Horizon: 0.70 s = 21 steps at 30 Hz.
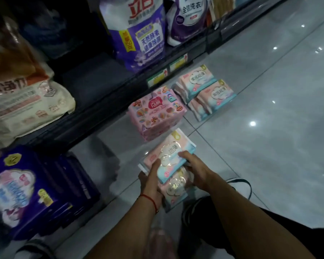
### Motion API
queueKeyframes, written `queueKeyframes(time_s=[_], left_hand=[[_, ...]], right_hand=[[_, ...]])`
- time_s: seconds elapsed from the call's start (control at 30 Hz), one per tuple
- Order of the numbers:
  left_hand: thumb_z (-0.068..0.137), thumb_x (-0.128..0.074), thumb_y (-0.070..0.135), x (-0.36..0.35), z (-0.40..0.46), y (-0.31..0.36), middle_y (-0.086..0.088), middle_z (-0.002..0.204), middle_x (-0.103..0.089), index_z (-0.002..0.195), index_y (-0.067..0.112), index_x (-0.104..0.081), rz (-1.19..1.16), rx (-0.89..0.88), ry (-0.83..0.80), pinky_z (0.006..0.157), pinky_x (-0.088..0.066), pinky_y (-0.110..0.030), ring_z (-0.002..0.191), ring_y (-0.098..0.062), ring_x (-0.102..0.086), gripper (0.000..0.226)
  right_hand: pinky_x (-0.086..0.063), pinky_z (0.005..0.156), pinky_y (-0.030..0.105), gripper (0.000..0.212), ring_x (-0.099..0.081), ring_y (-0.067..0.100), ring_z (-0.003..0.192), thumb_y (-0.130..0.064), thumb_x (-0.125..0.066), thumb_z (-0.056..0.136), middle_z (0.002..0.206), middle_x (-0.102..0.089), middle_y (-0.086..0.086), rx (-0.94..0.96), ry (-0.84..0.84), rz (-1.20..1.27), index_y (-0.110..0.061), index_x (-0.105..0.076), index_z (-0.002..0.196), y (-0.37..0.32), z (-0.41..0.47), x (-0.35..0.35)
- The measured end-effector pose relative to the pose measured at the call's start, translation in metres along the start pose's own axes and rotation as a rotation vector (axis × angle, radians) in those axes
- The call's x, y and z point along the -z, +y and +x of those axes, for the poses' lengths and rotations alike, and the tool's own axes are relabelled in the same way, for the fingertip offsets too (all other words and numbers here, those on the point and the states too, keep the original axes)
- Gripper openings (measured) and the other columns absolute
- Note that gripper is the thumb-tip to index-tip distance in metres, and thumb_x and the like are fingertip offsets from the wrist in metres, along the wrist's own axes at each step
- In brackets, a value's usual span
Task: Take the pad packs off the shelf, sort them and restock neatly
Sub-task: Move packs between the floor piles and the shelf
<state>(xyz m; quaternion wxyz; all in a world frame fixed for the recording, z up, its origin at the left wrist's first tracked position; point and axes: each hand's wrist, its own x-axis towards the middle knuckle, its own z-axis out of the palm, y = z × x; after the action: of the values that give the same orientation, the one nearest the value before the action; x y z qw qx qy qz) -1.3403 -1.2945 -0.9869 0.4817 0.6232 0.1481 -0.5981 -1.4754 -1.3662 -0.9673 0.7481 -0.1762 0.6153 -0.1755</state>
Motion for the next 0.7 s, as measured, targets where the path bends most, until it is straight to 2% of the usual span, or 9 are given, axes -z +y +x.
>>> queueKeyframes(time_s=[0.1,0.2,0.3,0.37,0.47,0.57,0.6,0.7], left_hand=[[0.052,-0.096,0.04,-0.038,0.004,-0.011,-0.02,0.109,-0.075,0.13,0.012,-0.059,0.055,0.027,-0.053,0.084,-0.056,-0.066,0.097,-0.041,-0.074,0.091],[0.05,-0.099,0.037,-0.081,0.007,-0.021,-0.021,0.115,-0.073,0.135,0.013,-0.056,0.057,0.101,-0.119,0.083,-0.057,-0.063,0.099,-0.041,-0.073,0.099],[0.049,-0.098,0.034,-0.125,0.009,-0.032,-0.018,0.117,-0.072,0.135,0.017,-0.051,0.103,0.135,-0.147,0.075,-0.06,-0.058,0.095,-0.037,-0.075,0.099],[0.042,-0.097,0.037,-0.154,0.01,-0.04,-0.015,0.117,-0.072,0.131,0.022,-0.048,0.149,0.145,-0.155,0.077,-0.058,-0.064,0.091,-0.035,-0.076,0.103],[0.037,-0.1,0.04,-0.194,0.013,-0.05,-0.013,0.113,-0.073,0.126,0.023,-0.048,0.192,0.129,-0.176,0.077,-0.058,-0.064,0.087,-0.032,-0.076,0.104],[0.063,-0.093,0.027,-0.227,0.013,-0.053,-0.014,0.113,-0.071,0.122,0.021,-0.044,0.218,0.096,-0.185,0.077,-0.057,-0.067,0.087,-0.032,-0.076,0.076],[0.065,-0.091,0.025,-0.237,0.012,-0.053,-0.014,0.113,-0.071,0.123,0.02,-0.045,0.227,0.096,-0.203,0.078,-0.056,-0.067,0.088,-0.032,-0.076,0.074],[0.053,-0.091,0.036,-0.258,0.017,-0.043,-0.011,0.114,-0.073,0.132,0.021,-0.051,0.245,0.086,-0.258,0.08,-0.056,-0.067,0.092,-0.032,-0.075,0.09]], right_hand=[[-0.052,0.058,0.026,0.015,-0.072,0.015,0.069,-0.024,-0.054,0.102,0.076,-0.077,-0.001,-0.002,0.057,-0.012,-0.015,-0.065,0.105,-0.027,-0.004,0.032],[-0.044,0.06,0.028,0.018,-0.062,0.016,0.076,-0.029,-0.053,0.101,0.088,-0.072,0.003,-0.014,0.107,-0.056,-0.016,-0.065,0.099,-0.057,-0.003,0.069],[-0.04,0.058,0.028,0.02,-0.056,0.016,0.076,-0.032,-0.053,0.1,0.087,-0.067,0.004,-0.018,0.168,-0.046,-0.016,-0.065,0.097,-0.078,-0.002,0.112],[-0.041,0.062,0.029,0.02,-0.057,0.017,0.078,-0.032,-0.053,0.099,0.09,-0.067,0.006,-0.007,0.204,-0.037,-0.015,-0.065,0.098,-0.09,0.002,0.137],[-0.045,0.069,0.032,0.022,-0.058,0.02,0.084,-0.033,-0.053,0.096,0.098,-0.066,0.008,0.02,0.23,-0.05,-0.014,-0.064,0.103,-0.109,0.01,0.169],[-0.049,0.089,0.045,0.029,-0.059,0.024,0.096,-0.035,-0.056,0.092,0.104,-0.067,0.009,0.047,0.262,-0.077,-0.014,-0.064,0.111,-0.13,0.018,0.194],[-0.047,0.092,0.05,0.028,-0.06,0.025,0.098,-0.035,-0.056,0.092,0.104,-0.068,0.009,0.058,0.271,-0.092,-0.015,-0.064,0.11,-0.137,0.021,0.201],[-0.045,0.092,0.05,0.023,-0.06,0.024,0.099,-0.034,-0.055,0.092,0.103,-0.068,0.008,0.09,0.286,-0.112,-0.017,-0.064,0.105,-0.157,0.027,0.205]])
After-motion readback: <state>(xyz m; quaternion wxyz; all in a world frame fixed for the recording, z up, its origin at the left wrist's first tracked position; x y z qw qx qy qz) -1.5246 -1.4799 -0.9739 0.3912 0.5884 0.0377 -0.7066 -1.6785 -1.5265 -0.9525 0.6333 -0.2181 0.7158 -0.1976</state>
